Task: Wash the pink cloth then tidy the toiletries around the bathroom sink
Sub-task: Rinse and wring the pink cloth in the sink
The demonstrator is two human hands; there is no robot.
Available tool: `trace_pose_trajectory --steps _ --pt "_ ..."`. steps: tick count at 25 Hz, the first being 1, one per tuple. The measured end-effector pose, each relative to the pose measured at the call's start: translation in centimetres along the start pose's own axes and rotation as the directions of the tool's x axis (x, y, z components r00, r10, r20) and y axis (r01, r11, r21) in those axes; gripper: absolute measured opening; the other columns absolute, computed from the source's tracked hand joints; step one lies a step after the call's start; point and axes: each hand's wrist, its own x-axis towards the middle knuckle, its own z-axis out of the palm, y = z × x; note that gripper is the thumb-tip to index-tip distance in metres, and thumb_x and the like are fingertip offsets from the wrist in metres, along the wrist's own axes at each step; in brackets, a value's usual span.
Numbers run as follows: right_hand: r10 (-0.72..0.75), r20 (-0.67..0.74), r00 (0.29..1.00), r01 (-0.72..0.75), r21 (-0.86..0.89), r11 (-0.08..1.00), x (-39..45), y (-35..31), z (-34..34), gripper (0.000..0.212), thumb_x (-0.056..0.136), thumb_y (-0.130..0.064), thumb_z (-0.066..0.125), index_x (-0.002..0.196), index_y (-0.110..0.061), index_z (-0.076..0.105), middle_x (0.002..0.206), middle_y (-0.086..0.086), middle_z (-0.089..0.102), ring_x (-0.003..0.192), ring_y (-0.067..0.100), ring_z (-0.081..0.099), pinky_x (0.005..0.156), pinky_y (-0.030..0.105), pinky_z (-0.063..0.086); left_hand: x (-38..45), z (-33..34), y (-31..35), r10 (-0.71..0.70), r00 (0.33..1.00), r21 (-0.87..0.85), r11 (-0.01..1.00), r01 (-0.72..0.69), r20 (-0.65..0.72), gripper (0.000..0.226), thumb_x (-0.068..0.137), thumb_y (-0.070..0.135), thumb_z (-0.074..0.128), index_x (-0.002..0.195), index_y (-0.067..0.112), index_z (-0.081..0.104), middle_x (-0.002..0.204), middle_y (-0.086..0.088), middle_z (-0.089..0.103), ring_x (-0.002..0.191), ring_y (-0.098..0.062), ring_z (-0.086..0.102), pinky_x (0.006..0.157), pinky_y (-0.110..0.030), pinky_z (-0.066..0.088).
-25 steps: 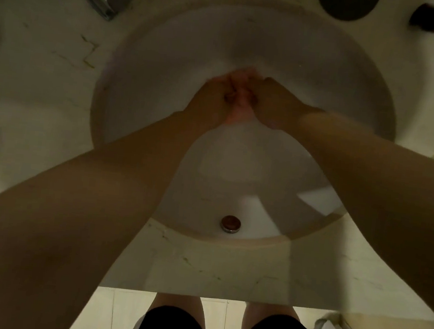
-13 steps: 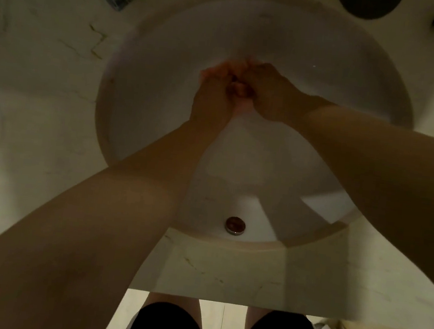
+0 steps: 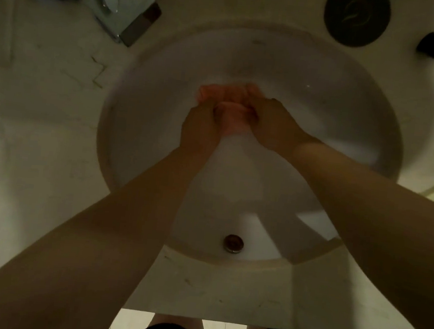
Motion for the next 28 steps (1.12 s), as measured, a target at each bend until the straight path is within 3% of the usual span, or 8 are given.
trace_pose_trajectory --steps 1,3,7,16,18,22,25,28 --pt "0.014 -0.041 0.999 -0.012 0.049 0.999 0.1 -0.2 0.4 0.034 0.098 -0.015 0.04 0.129 -0.007 0.053 0.14 0.015 0.05 0.119 0.032 0.053 0.098 0.03 0.037 -0.5 -0.3 0.0 0.061 0.997 0.197 0.979 -0.053 -0.038 0.021 0.097 0.021 0.042 0.092 0.014 0.062 0.09 -0.007 0.068 0.082 -0.023 0.063 0.07 -0.032 0.046" --pt "0.065 -0.109 0.992 -0.042 0.201 0.979 0.4 -1.2 0.6 0.029 0.098 -0.014 0.042 0.123 -0.009 0.056 0.125 0.012 0.059 0.11 0.024 0.058 0.094 0.031 0.042 -0.7 -0.3 0.2 0.064 0.993 0.232 0.972 -0.039 -0.1 0.024 0.096 0.02 0.044 0.105 0.008 0.063 0.101 -0.015 0.069 0.093 -0.03 0.064 0.074 -0.033 0.046" --pt "0.079 -0.121 0.99 -0.056 0.184 0.981 2.3 -3.2 0.0 0.033 0.096 -0.01 0.045 0.128 -0.005 0.052 0.132 0.017 0.05 0.12 0.028 0.047 0.095 0.026 0.033 -0.5 -0.2 0.4 -0.02 0.963 0.061 0.997 0.038 -0.269 0.024 0.094 0.014 0.047 0.105 0.004 0.065 0.102 -0.017 0.069 0.091 -0.026 0.063 0.064 -0.02 0.031" --pt "-0.096 -0.157 0.983 0.099 0.01 0.995 3.5 -4.1 1.2 0.05 0.09 -0.037 0.035 0.119 -0.006 0.062 0.123 0.019 0.059 0.123 0.04 0.047 0.102 0.047 0.041 0.6 -1.0 0.0 -0.122 0.952 -0.428 0.904 -0.01 -0.28 0.016 0.092 0.015 0.052 0.103 0.013 0.064 0.094 -0.007 0.067 0.069 0.008 0.059 0.073 -0.016 0.046" --pt "-0.037 -0.24 0.97 0.05 0.049 0.998 3.1 -3.7 0.7 0.038 0.09 -0.025 0.044 0.117 -0.005 0.062 0.124 0.019 0.058 0.124 0.038 0.047 0.104 0.041 0.039 1.4 -0.5 1.6 -0.059 0.942 -0.363 0.929 -0.069 -0.33 0.019 0.095 0.007 0.05 0.106 0.004 0.065 0.093 -0.003 0.064 0.071 0.011 0.059 0.071 -0.007 0.043" --pt "0.181 -0.379 0.907 -0.124 0.168 0.978 0.4 -1.2 -1.2 0.029 0.087 -0.012 0.051 0.113 -0.003 0.062 0.122 0.017 0.058 0.121 0.031 0.047 0.104 0.039 0.038 2.8 2.5 6.5 0.022 0.958 -0.115 0.992 -0.058 -0.287 0.021 0.095 0.014 0.05 0.102 0.005 0.068 0.096 -0.004 0.068 0.087 -0.015 0.062 0.07 -0.011 0.039" --pt "0.236 -0.521 0.82 -0.143 0.212 0.967 -1.8 0.2 -2.0 0.029 0.091 -0.011 0.041 0.104 -0.004 0.066 0.111 0.017 0.064 0.111 0.029 0.052 0.1 0.036 0.039 2.0 4.6 8.0 0.108 0.98 -0.127 0.983 -0.129 -0.165 0.021 0.096 0.021 0.049 0.098 0.011 0.067 0.09 0.0 0.068 0.08 -0.014 0.063 0.07 -0.021 0.047" --pt "0.223 -0.567 0.793 -0.11 0.227 0.968 -1.5 -1.1 -2.4 0.024 0.089 -0.009 0.046 0.099 -0.002 0.067 0.104 0.017 0.067 0.103 0.034 0.059 0.095 0.036 0.04 1.9 3.8 7.5 0.134 0.965 -0.178 0.968 -0.176 -0.223 0.022 0.097 0.021 0.048 0.096 0.013 0.068 0.089 0.0 0.069 0.08 -0.01 0.063 0.073 -0.019 0.048"
